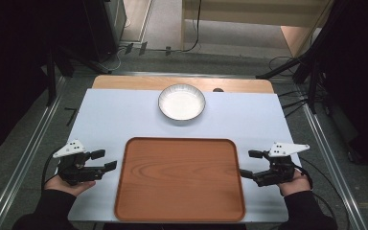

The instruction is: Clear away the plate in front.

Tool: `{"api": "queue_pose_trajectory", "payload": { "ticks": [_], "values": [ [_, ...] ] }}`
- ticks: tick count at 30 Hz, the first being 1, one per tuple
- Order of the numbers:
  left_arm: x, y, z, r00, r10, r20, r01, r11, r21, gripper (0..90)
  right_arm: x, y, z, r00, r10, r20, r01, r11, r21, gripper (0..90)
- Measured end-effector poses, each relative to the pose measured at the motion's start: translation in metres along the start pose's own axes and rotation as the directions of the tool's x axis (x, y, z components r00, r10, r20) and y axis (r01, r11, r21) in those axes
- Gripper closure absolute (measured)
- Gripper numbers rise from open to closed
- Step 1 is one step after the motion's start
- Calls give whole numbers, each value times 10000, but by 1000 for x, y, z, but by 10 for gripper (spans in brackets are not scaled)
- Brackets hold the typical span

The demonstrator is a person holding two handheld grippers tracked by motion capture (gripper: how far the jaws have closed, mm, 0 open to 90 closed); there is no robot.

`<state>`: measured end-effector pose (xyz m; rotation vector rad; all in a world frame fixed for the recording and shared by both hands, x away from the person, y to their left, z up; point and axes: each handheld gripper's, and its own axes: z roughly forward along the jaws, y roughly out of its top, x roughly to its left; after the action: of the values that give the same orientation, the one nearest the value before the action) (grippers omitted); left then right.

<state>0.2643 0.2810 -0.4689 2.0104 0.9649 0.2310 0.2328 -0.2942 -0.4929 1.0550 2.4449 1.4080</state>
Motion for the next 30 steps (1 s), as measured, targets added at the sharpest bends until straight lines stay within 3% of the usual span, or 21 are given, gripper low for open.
{"api": "queue_pose_trajectory", "payload": {
  "ticks": [2,8,30],
  "values": [
    [-1,0,0,9997,219,-102,-220,9996,-148,277,0,0,1,10000,-2,-2,2,10000,-19,158],
    [-1,0,-2,9996,117,-239,-121,9998,-168,276,0,1,2,10000,-28,-9,28,10000,46,158],
    [1,3,0,9998,-157,126,159,9998,-115,251,1,-1,2,10000,18,-38,-17,9999,148,159]
  ]
}}
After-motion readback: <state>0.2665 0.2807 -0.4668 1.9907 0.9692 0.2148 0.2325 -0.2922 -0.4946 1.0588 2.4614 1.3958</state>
